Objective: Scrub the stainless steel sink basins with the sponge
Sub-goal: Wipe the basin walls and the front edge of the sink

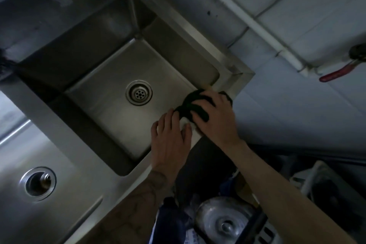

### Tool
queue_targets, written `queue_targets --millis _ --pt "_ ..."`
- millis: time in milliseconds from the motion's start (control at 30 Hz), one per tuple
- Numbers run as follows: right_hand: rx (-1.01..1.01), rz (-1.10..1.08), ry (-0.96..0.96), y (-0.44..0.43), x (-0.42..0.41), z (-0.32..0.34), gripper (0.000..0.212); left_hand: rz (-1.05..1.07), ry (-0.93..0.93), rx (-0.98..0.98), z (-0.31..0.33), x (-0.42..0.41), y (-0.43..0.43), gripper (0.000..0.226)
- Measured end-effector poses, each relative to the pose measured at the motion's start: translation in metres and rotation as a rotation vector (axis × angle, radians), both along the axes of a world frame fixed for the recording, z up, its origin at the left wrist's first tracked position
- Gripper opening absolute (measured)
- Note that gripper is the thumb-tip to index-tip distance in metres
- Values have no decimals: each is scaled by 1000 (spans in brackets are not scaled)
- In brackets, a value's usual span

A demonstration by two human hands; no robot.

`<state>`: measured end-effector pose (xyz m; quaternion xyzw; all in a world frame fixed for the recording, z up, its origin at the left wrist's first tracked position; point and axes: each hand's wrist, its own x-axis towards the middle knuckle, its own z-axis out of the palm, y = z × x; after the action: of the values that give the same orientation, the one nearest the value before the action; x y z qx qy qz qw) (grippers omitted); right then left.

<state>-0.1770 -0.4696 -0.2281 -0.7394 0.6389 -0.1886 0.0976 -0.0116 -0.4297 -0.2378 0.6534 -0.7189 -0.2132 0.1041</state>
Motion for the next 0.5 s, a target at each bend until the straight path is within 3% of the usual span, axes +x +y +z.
queue_targets --millis 67,167,267,367,500 --pt "5 -15 17 -19 -18 1 28 19 19 9 0 0 0 50" --pt "-10 -215 30 -54 -47 3 28 34 41 -3 1 0 0 51" --pt "-5 -309 3 -50 -35 2 28 46 79 -16 3 0 1 50" --pt "-16 -140 -37 -6 5 3 28 64 146 -34 9 7 5 52" --pt "5 81 -41 5 -1 2 26 77 75 -43 14 43 30 45"
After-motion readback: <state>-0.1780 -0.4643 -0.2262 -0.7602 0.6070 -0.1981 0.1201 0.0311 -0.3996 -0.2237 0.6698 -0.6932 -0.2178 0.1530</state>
